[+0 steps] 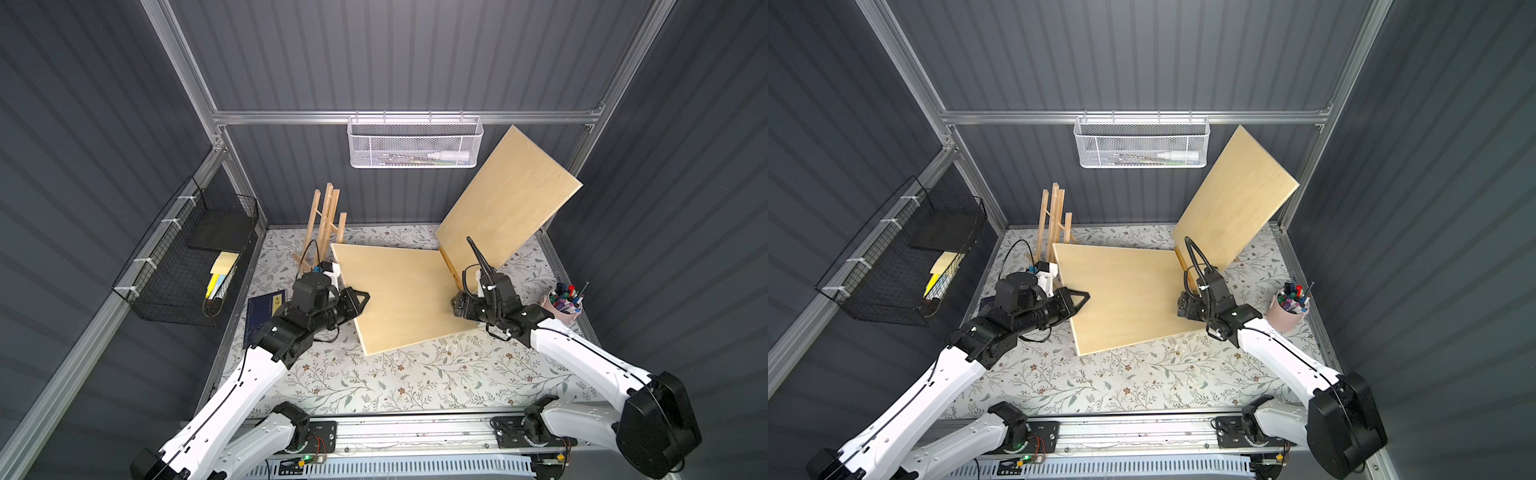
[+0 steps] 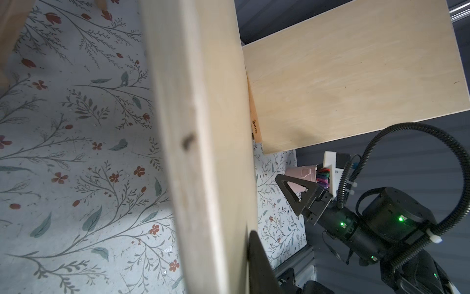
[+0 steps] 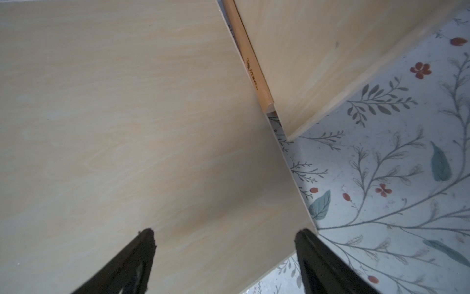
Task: Disassemble the easel
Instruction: Place the drawing board at the center of the board.
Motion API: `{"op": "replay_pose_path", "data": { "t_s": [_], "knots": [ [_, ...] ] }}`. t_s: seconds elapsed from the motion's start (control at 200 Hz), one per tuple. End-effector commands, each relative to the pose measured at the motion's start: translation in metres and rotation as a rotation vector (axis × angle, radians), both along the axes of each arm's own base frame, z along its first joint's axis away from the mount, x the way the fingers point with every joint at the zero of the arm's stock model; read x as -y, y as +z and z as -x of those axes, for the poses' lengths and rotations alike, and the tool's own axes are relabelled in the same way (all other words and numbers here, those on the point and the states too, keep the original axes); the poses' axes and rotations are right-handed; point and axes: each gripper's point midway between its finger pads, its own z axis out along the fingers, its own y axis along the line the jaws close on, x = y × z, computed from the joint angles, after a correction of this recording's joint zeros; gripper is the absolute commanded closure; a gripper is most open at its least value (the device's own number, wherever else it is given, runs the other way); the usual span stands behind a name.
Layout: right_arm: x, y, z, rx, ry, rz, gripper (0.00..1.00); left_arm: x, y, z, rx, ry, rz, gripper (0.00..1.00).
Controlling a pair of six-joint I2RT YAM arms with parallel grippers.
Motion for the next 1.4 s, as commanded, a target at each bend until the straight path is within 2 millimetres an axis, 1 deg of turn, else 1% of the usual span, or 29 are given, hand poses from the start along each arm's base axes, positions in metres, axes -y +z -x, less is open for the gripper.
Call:
{"op": "replay_pose_path", "data": {
  "t_s": [0.0,0.06,0.135,0.31,0.425,0.595,0.715,0.841,0.921,1.031,1.086,1.121,1.181,1.251,1.396],
  "knots": [
    [0.002,-0.008,0.004,-0.020,0.001,0.012,0.11,-0.046,-0.100,0.041,-0.198,-0.108,-0.442,0.82],
    [0.003,-0.009,0.005,-0.023,-0.005,0.011,0.11,-0.047,-0.100,0.042,-0.193,-0.110,-0.442,0.82],
    [0.003,-0.011,0.005,-0.029,-0.007,0.008,0.10,-0.047,-0.101,0.043,-0.194,-0.113,-0.439,0.77],
    [0.003,-0.017,0.008,-0.040,-0.007,0.003,0.09,-0.047,-0.099,0.043,-0.188,-0.109,-0.436,0.76],
    [0.002,-0.018,0.009,-0.042,-0.005,-0.001,0.09,-0.048,-0.096,0.042,-0.179,-0.099,-0.434,0.75],
    [0.001,-0.018,0.009,-0.045,0.000,-0.008,0.09,-0.048,-0.093,0.038,-0.167,-0.086,-0.436,0.58],
    [0.000,-0.019,0.009,-0.047,0.002,-0.010,0.09,-0.047,-0.093,0.037,-0.165,-0.089,-0.434,0.57],
    [-0.001,-0.018,0.009,-0.047,0.006,-0.020,0.09,-0.048,-0.092,0.037,-0.161,-0.086,-0.434,0.47],
    [-0.002,-0.018,0.010,-0.048,0.010,-0.023,0.09,-0.047,-0.091,0.035,-0.153,-0.080,-0.430,0.45],
    [-0.003,-0.018,0.010,-0.045,0.011,-0.033,0.09,-0.047,-0.092,0.034,-0.146,-0.073,-0.425,0.40],
    [-0.004,-0.018,0.010,-0.047,0.014,-0.037,0.09,-0.046,-0.091,0.031,-0.136,-0.065,-0.419,0.37],
    [-0.005,-0.019,0.011,-0.050,0.014,-0.037,0.09,-0.046,-0.086,0.027,-0.122,-0.053,-0.414,0.36],
    [-0.006,-0.018,0.011,-0.050,0.017,-0.044,0.09,-0.049,-0.084,0.021,-0.108,-0.027,-0.434,0.31],
    [-0.007,-0.019,0.011,-0.051,0.020,-0.047,0.09,-0.049,-0.083,0.018,-0.102,-0.021,-0.437,0.30],
    [-0.009,-0.018,0.011,-0.052,0.028,-0.059,0.09,-0.045,-0.072,0.004,-0.057,0.014,-0.417,0.27]
  ]
}}
